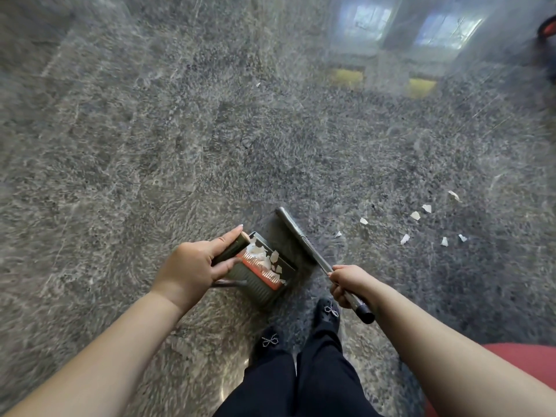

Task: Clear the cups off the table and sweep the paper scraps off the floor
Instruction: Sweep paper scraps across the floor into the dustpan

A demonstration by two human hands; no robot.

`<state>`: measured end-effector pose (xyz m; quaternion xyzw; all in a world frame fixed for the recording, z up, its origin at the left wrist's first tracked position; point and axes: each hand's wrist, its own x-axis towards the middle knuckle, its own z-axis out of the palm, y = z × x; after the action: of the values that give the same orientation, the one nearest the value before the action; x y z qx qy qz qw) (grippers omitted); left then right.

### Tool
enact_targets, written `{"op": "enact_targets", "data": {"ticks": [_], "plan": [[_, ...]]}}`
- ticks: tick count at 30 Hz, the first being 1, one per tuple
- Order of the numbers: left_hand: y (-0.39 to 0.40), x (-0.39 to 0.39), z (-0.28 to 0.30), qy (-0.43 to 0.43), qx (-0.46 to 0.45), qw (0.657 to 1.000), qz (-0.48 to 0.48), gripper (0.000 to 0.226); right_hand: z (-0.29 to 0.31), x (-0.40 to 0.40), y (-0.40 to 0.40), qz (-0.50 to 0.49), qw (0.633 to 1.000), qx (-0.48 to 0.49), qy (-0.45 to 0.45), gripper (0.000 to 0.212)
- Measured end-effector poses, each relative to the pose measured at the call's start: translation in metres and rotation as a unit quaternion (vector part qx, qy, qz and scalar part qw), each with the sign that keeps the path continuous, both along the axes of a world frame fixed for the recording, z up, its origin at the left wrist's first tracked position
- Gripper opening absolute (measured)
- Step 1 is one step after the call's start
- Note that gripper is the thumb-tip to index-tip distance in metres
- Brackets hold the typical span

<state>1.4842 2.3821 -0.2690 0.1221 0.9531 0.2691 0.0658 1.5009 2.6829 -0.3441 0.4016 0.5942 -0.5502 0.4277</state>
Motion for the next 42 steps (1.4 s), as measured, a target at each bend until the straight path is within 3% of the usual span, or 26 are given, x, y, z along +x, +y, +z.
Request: {"op": "enact_targets", "data": {"ticks": [10, 14, 17, 24, 27, 31, 42], "plan": [[0.013, -0.008, 0.007, 0.009, 0.005, 1.0, -0.028, 0.06, 0.011, 0.054, -0.001, 0.036, 0.999, -0.022, 0.017, 0.022], [0.022, -0.015, 0.01, -0.02, 0.021, 0.999, -0.043, 0.076, 0.023, 0.063, 0.02, -0.086, 0.996, -0.035, 0.012, 0.034], [0.034, -0.024, 0.012, -0.027, 0.019, 0.997, -0.065, 0.066, 0.034, 0.065, 0.041, -0.162, 0.986, -0.029, 0.024, 0.045], [0.112, -0.069, 0.019, -0.035, 0.007, 0.994, -0.105, 0.064, 0.046, 0.053, 0.111, -0.295, 0.954, -0.011, 0.058, 0.038], [0.154, -0.086, 0.019, -0.031, -0.01, 0.991, -0.128, 0.067, 0.047, 0.048, 0.148, -0.337, 0.939, -0.018, 0.063, 0.027], [0.215, -0.11, 0.018, -0.05, -0.021, 0.986, -0.16, 0.068, 0.049, 0.041, 0.207, -0.389, 0.919, -0.002, 0.067, 0.046], [0.35, -0.169, 0.026, -0.017, -0.033, 0.98, -0.195, 0.063, 0.044, 0.023, 0.348, -0.464, 0.884, 0.0, 0.053, 0.048]]}}
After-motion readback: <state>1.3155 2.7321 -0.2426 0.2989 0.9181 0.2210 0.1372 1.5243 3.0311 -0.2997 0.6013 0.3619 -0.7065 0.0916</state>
